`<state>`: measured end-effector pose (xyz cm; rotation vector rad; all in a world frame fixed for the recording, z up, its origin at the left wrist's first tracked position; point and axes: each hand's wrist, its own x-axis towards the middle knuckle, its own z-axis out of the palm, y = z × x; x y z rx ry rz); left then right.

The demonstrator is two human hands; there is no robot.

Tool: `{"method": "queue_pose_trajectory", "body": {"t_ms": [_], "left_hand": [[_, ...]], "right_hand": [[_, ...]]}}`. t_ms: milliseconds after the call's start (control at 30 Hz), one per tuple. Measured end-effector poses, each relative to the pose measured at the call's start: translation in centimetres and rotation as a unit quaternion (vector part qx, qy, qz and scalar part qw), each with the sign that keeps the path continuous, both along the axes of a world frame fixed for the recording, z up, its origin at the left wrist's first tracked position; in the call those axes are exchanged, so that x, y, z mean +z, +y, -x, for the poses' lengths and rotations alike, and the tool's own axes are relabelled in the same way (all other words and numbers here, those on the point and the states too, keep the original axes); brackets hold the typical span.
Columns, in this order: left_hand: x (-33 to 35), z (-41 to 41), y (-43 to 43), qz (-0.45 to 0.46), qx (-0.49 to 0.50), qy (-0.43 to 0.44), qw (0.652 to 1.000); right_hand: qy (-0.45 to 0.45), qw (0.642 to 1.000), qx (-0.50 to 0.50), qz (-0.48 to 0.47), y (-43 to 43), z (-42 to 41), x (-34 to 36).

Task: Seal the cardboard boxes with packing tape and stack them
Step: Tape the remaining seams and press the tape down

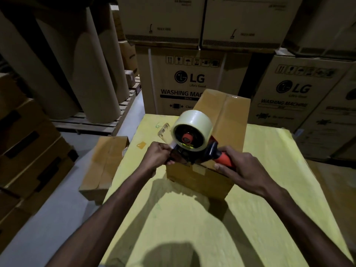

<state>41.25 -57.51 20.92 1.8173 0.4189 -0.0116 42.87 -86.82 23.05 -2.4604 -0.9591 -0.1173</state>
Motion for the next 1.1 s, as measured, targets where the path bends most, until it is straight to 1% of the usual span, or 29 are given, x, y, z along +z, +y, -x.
{"method": "queue_pose_trajectory", "body": {"t_ms": [100, 167, 233, 300, 333, 400, 567, 667, 767, 1000, 1100], "left_hand": [[-0.8, -1.3, 1.9, -0.038, -0.004, -0.040, 0.998], [-1.9, -2.0, 4.8, -0.060, 0.025, -0.066, 0.996], [-3.0, -2.6, 8.4, -0.056, 0.049, -0.067, 0.995], [-3.4, -3.1, 10.7, -0.047, 0.015, -0.063, 0.997], [-3.6, -3.5, 11.1, -0.057, -0.012, -0.062, 0.996], [-3.8, -4.2, 10.9, -0.065, -0.044, -0.066, 0.995], [-5.1, -4.9, 9.5, -0.007, -0.057, -0.069, 0.996], [-6.0, -5.2, 8.6, 0.008, -0.051, -0.073, 0.996], [-6.8, -5.3, 7.9, 0.023, -0.043, -0.071, 0.996], [-8.4, -5.0, 7.0, 0.036, -0.029, -0.081, 0.996], [-8.9, -5.0, 6.9, 0.049, -0.025, -0.076, 0.996]], "right_hand": [[-0.025, 0.999, 0.012, 0.043, 0.0, -1.6, 0.6], [-0.034, 0.997, 0.002, 0.067, -1.4, -2.2, 0.8], [-0.034, 0.996, -0.015, 0.079, -3.7, -2.3, 0.7], [-0.012, 0.997, -0.024, 0.071, -5.6, -2.0, 0.4], [-0.001, 0.997, -0.027, 0.067, -6.3, -1.8, 0.3], [0.001, 0.997, -0.041, 0.069, -7.0, -1.4, 0.4], [-0.024, 0.992, -0.076, 0.093, -8.0, -0.4, 1.3], [-0.042, 0.989, -0.079, 0.119, -7.9, 0.2, 1.7], [-0.040, 0.988, -0.078, 0.129, -7.8, 0.5, 1.8], [-0.046, 0.988, -0.090, 0.113, -8.4, 0.3, 1.6], [-0.056, 0.987, -0.092, 0.120, -8.1, 0.2, 2.0]]}}
